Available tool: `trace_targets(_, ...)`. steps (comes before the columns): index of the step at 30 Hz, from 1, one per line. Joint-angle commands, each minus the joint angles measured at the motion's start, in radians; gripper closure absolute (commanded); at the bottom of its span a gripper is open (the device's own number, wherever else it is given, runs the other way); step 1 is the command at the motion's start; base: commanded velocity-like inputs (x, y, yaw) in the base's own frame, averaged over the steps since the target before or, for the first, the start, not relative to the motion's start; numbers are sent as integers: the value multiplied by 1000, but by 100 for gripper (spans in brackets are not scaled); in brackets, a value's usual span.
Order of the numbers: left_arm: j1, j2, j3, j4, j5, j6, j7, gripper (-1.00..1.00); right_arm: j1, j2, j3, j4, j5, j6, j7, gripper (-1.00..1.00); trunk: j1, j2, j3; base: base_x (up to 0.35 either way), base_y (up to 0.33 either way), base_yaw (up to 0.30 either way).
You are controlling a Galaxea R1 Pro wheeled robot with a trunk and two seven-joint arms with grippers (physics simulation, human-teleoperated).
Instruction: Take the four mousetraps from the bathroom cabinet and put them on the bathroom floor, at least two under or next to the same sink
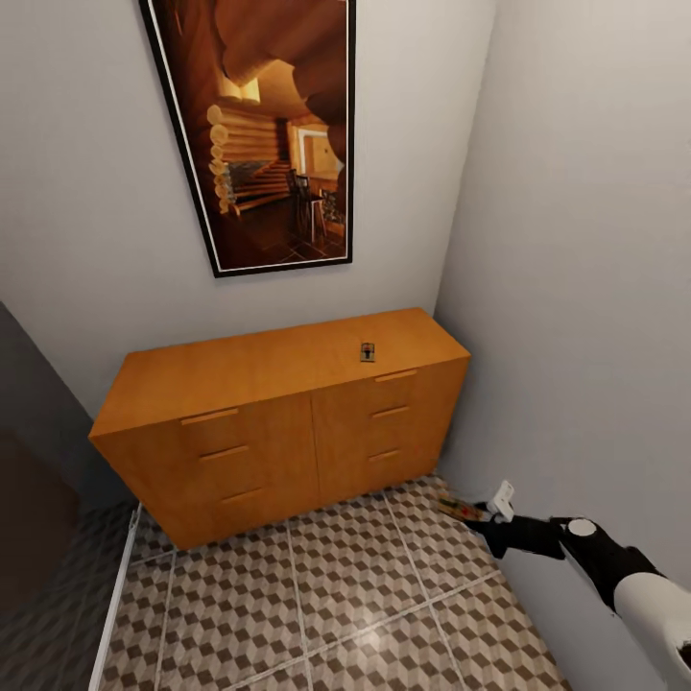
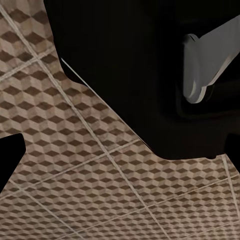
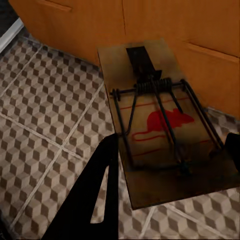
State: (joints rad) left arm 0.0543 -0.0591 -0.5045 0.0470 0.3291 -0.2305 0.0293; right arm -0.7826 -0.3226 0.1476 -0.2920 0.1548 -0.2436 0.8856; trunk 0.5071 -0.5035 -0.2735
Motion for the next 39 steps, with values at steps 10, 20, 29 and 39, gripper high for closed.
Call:
trace_targets(10,-1,0,-8,-15,5,-28,3,-100,35,47,-2,264,50,-263,-100,100,0,-1,-1,0,0,0)
trace_targets(20,-1,9,-5,-23,4,-127,16,-100,257,150,-2,276,56,-323,-364,100,0,-1,-1,0,0,0)
trace_targets(29,-1,45,-1,-95,4,-138,147,-100,381,238,-3,277,55,-362,-573,100,0,-1,-1,0,0,0)
trace_targets(39,-2,53,1,-362,4,-99,398,-100,412,316,-3,278,53,-369,-803,100,0,-1,-1,0,0,0)
